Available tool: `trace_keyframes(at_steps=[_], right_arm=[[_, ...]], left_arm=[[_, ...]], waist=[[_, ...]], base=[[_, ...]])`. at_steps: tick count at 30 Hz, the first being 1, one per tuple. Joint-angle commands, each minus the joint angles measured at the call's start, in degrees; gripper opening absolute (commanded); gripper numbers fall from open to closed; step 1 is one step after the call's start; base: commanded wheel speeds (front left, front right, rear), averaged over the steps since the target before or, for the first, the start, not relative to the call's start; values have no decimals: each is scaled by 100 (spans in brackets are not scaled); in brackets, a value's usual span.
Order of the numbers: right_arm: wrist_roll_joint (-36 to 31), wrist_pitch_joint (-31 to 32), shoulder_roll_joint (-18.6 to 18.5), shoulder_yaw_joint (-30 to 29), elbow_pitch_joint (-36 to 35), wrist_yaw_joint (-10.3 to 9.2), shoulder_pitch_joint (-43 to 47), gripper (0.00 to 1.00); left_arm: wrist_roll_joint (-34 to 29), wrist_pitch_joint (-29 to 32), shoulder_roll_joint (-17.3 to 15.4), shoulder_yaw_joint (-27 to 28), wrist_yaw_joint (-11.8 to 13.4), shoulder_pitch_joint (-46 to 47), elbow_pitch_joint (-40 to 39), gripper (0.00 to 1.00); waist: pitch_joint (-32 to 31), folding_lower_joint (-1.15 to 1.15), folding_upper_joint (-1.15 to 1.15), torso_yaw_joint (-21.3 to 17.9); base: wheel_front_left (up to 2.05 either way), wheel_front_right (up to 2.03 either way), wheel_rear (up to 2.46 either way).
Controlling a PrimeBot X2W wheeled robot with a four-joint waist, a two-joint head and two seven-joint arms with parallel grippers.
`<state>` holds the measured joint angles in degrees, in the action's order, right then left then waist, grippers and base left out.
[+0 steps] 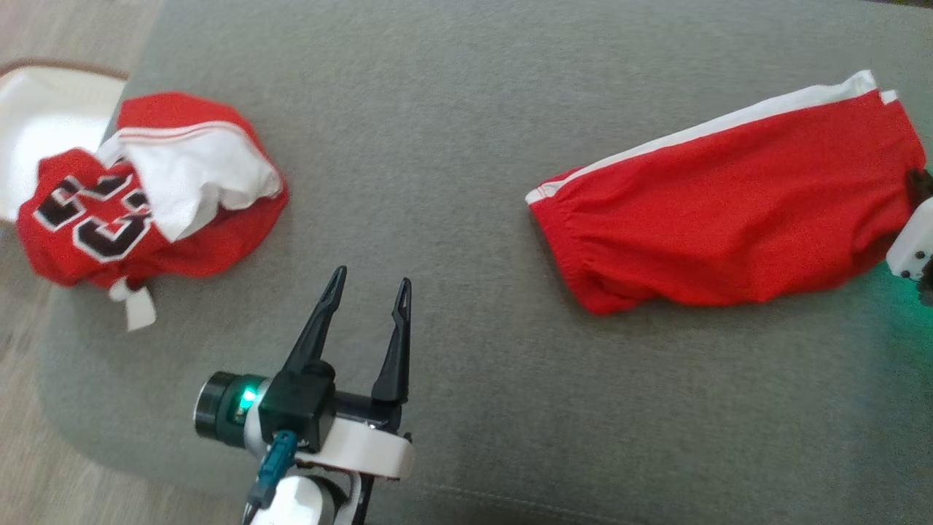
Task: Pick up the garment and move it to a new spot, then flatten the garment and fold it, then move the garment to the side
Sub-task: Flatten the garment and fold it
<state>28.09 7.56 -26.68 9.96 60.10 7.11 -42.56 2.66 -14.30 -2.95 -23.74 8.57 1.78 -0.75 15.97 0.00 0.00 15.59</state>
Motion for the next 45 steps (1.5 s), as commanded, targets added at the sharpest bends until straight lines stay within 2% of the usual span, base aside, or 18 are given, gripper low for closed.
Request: trace_keyframes(at_steps=[1, 8, 13, 18, 24, 30, 41, 45], right_arm=[[48, -134, -93, 104, -74, 37, 62, 0], [-217, -314, -267, 111, 363, 37, -122, 0], [-500, -541, -337, 69, 561, 37, -257, 0], [-684, -810, -208, 3, 742, 37, -329, 0], [-867, -1239, 218, 121, 543, 37, -441, 0], [-896, -1433, 708, 422, 24, 37, -376, 0], [-703, -1000, 1498, 1116, -1560, 37, 659, 0], [-808, -798, 1799, 1194, -1871, 37, 1132, 0]], left_arm=[[-69, -70, -3, 202, 11, 173, -152, 100], [-94, -70, -47, 324, -28, 106, -126, 100], [-100, -70, -43, 312, -65, 104, -120, 100], [-86, -70, -34, 300, -80, 93, -83, 100], [-77, -70, -54, 349, -124, -37, -31, 100], [-80, -70, -72, 377, -154, -217, 10, 100], [-88, -70, -109, 378, -222, -568, 45, 100], [-99, -70, -103, 356, -256, -557, 43, 100]], waist=[[-189, 0, 0, -264], [-485, 0, 0, -979], [-567, 0, 0, -1207], [-698, 0, 0, -1278], [-977, 0, 0, -1249], [-1306, 0, 0, -1129], [-1604, 0, 0, -791], [-1551, 0, 0, -700]], base=[[0, 0, 0], [0, 0, 0], [0, 0, 0], [0, 0, 0], [0, 0, 0], [0, 0, 0], [0, 0, 0], [0, 0, 0]])
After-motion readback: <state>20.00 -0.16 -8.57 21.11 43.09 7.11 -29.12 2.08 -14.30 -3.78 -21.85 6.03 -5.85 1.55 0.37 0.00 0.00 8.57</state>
